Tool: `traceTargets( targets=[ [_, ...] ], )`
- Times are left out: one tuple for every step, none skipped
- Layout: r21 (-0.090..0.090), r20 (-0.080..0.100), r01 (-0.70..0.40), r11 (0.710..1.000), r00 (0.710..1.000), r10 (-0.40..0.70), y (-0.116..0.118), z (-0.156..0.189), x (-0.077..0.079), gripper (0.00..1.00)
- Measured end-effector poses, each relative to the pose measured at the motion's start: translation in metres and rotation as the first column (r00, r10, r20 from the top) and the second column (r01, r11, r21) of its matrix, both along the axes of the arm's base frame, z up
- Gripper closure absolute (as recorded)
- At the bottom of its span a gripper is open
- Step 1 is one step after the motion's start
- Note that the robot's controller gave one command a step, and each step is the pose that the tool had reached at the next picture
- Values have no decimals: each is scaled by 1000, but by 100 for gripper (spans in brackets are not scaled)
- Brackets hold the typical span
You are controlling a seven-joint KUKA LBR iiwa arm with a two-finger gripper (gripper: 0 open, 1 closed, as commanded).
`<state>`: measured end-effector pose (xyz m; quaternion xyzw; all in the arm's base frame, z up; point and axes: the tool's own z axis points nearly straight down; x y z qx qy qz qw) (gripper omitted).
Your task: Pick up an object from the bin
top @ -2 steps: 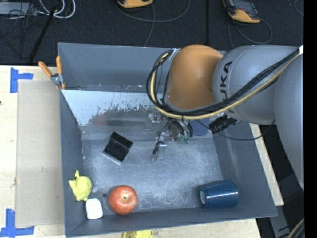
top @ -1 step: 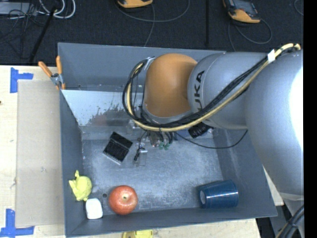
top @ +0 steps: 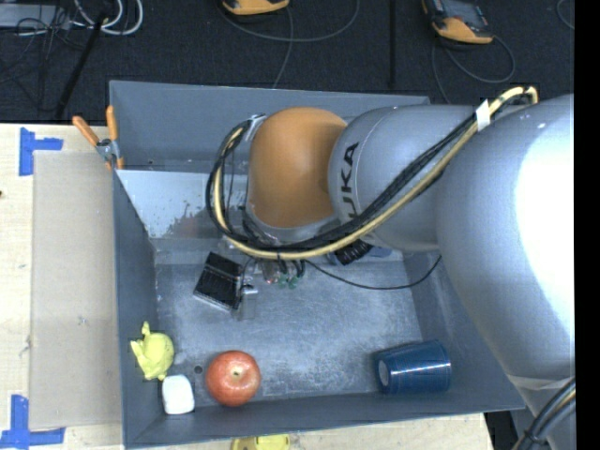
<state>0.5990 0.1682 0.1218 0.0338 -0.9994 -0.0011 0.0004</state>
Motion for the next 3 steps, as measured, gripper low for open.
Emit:
traceTargets(
  targets=[
    [-1, 3, -212, 977, 977, 212, 11, -7, 4, 100],
    [-1, 3, -211, 978, 978, 211, 11, -7, 4, 100],
    [-2, 6, -204, 979, 979, 204, 21, 203, 5, 100]
  ],
)
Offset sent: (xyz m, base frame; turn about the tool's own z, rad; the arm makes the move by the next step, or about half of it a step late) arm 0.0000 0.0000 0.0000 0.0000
